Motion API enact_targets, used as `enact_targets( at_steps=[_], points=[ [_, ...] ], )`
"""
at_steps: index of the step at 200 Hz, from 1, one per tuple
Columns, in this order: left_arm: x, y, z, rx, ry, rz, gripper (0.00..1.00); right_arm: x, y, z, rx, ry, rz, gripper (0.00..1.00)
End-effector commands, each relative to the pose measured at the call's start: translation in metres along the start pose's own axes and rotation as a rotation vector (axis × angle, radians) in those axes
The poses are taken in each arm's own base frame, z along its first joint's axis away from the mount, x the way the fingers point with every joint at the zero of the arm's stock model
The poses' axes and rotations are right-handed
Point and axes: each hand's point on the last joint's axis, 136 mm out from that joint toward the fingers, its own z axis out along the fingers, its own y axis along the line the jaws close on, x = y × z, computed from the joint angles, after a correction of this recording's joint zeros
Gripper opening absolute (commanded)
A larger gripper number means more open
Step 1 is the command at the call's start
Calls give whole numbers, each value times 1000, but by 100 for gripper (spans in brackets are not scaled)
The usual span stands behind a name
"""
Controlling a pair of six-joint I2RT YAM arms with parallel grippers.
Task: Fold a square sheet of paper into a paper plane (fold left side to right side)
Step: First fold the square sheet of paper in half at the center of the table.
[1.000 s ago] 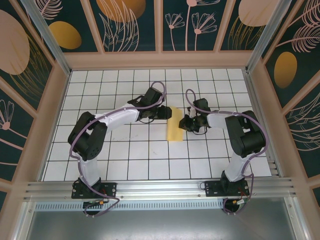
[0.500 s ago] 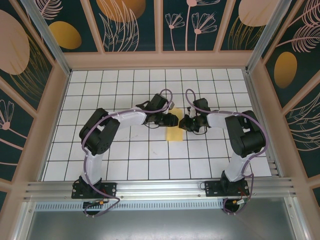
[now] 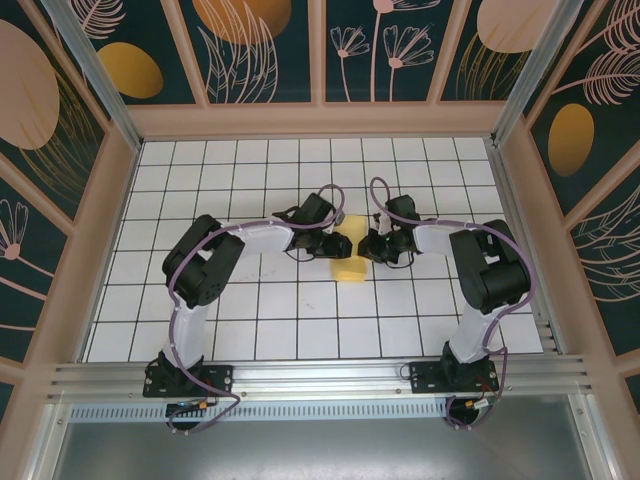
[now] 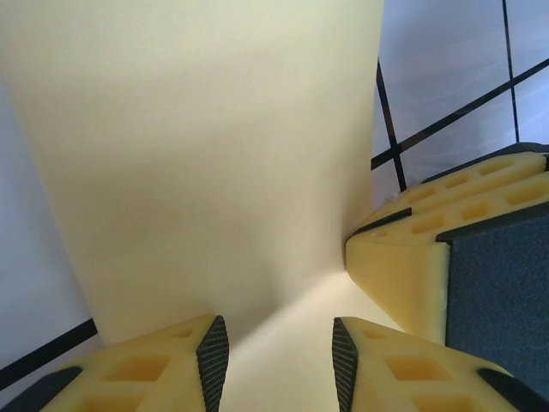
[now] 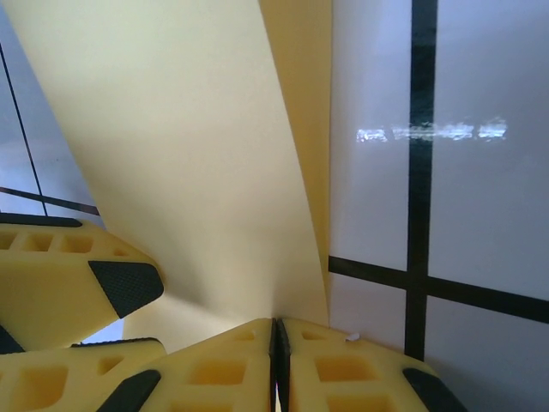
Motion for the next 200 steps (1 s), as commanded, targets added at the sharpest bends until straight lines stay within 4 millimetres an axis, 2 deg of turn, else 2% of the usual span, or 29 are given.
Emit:
enact_targets(
  at_steps=[1, 28, 43, 85, 108, 153, 177, 200],
  points=[
    [19, 40, -7, -103, 39, -49, 42, 33, -50, 16, 178, 102, 61, 14],
    [13, 44, -27, -87, -1, -67, 42, 33, -51, 16, 177, 103, 61, 14],
    [5, 39, -40, -69, -34, -64, 42, 32, -49, 16, 172, 102, 59, 14],
    [-19, -5, -59, 96, -107, -6, 40, 31, -47, 16, 165, 99, 58, 14],
    [-22, -21, -52, 166, -97, 13, 39, 31, -46, 17, 164, 98, 55, 14],
    [-30, -22, -21, 190, -60, 6, 39, 32, -46, 18, 165, 102, 55, 14],
    [-32, -13, -12, 161, -61, -3, 39, 32, -45, 18, 166, 103, 53, 14],
    [-25, 3, -4, 104, -49, -21, 40, 32, -46, 17, 173, 104, 52, 14]
  ],
)
